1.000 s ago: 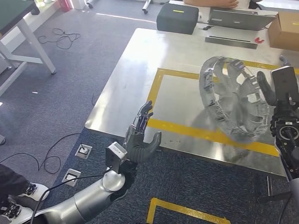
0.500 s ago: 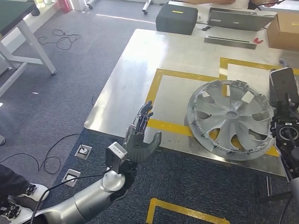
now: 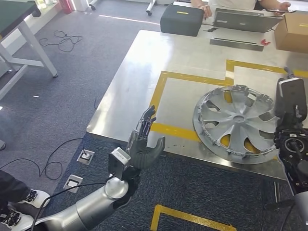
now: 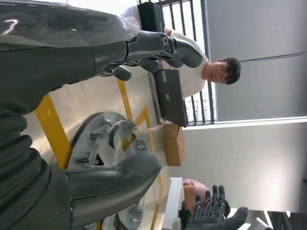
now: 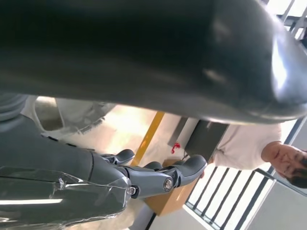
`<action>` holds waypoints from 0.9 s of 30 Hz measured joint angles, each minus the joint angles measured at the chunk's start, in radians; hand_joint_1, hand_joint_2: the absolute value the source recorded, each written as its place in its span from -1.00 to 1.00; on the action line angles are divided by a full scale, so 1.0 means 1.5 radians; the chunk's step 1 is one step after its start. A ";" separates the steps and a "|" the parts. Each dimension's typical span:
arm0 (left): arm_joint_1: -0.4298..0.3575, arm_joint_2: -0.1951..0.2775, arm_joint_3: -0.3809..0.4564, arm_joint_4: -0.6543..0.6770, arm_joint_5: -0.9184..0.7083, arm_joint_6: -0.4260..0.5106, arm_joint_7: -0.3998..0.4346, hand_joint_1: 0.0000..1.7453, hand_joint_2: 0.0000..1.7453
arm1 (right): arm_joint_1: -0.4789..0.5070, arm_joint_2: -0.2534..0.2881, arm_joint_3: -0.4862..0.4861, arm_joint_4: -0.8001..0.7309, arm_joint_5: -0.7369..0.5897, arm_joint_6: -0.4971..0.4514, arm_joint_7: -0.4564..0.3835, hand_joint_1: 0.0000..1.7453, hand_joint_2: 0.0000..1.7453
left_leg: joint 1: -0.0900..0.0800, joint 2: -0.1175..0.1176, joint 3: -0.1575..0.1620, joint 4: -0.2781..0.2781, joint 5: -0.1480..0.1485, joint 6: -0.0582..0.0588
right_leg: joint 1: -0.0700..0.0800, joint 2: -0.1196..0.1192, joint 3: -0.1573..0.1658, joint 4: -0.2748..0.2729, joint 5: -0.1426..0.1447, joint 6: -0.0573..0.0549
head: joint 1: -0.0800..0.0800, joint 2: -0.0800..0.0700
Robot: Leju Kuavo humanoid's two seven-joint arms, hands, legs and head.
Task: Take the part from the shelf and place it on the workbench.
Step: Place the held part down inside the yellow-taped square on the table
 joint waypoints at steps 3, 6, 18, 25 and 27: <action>0.004 0.002 0.000 0.000 0.000 0.004 0.001 -1.00 -1.00 | 0.029 -0.002 -0.004 -0.051 -0.017 0.005 0.000 -1.00 -1.00 | 0.000 0.000 0.000 0.000 0.000 0.000 | 0.000 0.000 0.000 0.000 0.000 0.000 | 0.000 0.000; 0.007 0.004 0.000 0.000 0.000 0.009 0.004 -1.00 -1.00 | 0.068 -0.006 -0.010 -0.122 -0.043 0.014 -0.001 -1.00 -1.00 | 0.000 0.000 0.001 0.000 0.000 0.000 | 0.000 0.000 0.001 0.000 -0.001 -0.001 | 0.000 0.000; 0.031 0.019 0.003 -0.013 -0.014 0.032 0.024 -1.00 -1.00 | 0.244 -0.011 -0.007 -0.394 -0.094 0.036 -0.022 -1.00 -1.00 | 0.001 0.000 0.002 0.000 -0.002 -0.002 | 0.001 0.000 0.002 0.000 -0.002 -0.002 | 0.000 0.000; 0.045 0.027 0.005 -0.033 -0.018 0.061 0.026 -1.00 -1.00 | 0.325 -0.011 0.013 -0.501 -0.079 0.033 -0.034 -1.00 -1.00 | 0.001 0.000 0.002 -0.001 -0.002 -0.003 | 0.001 0.000 0.002 0.000 -0.003 -0.002 | 0.000 0.000; 0.050 0.030 0.005 -0.041 -0.020 0.071 0.028 -1.00 -1.00 | 0.342 -0.011 0.021 -0.522 -0.085 0.034 -0.036 -1.00 -1.00 | 0.001 0.000 0.003 -0.001 -0.002 -0.003 | 0.001 0.000 0.002 0.000 -0.004 -0.002 | 0.000 0.000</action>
